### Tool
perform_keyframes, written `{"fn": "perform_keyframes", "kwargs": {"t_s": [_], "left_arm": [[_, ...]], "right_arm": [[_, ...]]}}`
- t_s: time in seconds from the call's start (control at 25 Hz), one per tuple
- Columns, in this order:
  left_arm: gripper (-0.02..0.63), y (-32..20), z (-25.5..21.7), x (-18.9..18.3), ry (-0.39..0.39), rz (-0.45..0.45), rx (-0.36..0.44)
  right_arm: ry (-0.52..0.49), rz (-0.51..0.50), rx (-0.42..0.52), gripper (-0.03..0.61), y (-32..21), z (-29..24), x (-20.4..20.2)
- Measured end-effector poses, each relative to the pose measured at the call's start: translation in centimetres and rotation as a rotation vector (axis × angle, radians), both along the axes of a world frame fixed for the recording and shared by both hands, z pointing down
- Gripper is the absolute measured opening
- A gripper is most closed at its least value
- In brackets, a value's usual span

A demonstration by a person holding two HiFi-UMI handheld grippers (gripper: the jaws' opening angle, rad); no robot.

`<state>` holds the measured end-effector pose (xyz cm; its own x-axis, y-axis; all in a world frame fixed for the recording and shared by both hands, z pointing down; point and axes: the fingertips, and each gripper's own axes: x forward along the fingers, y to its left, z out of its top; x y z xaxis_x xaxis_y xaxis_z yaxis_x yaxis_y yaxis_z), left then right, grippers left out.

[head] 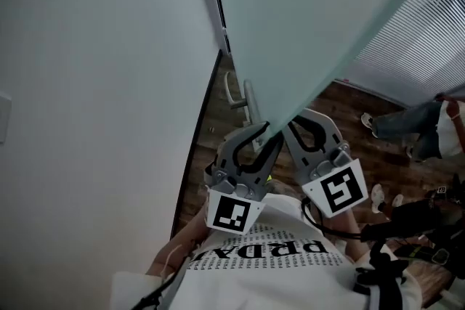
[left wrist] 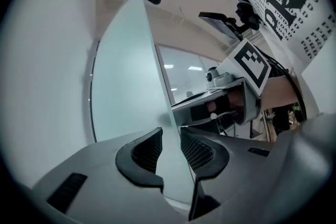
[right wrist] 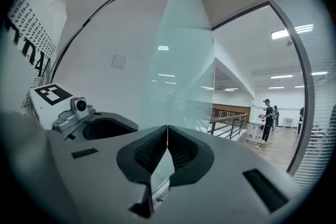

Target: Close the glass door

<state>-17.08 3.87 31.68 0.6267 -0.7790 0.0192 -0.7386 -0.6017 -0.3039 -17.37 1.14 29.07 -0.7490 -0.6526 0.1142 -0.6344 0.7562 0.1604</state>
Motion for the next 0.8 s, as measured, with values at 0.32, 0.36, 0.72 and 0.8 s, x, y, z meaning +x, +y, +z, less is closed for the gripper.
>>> {"fn": "perform_keyframes", "kwargs": {"t_s": [0.32, 0.36, 0.72, 0.8], "left_arm": [[0.110, -2.1, -0.5, 6.2, -0.038, 0.094, -0.001], [0.110, -2.2, -0.4, 6.5, -0.042, 0.092, 0.005], [0.110, -3.0, 1.2, 7.4, -0.056, 0.014, 0.032], [0.110, -3.1, 1.2, 7.4, -0.053, 0.000, 0.034]], "right_arm": [[-0.011, 0.110, 0.025, -0.003, -1.5, -1.4, 7.2], [-0.013, 0.112, 0.026, -0.003, -1.4, -1.3, 7.6], [-0.021, 0.032, 0.045, -0.003, -0.3, -1.3, 9.0], [-0.022, 0.020, 0.053, -0.003, -0.4, -1.4, 9.1]]}}
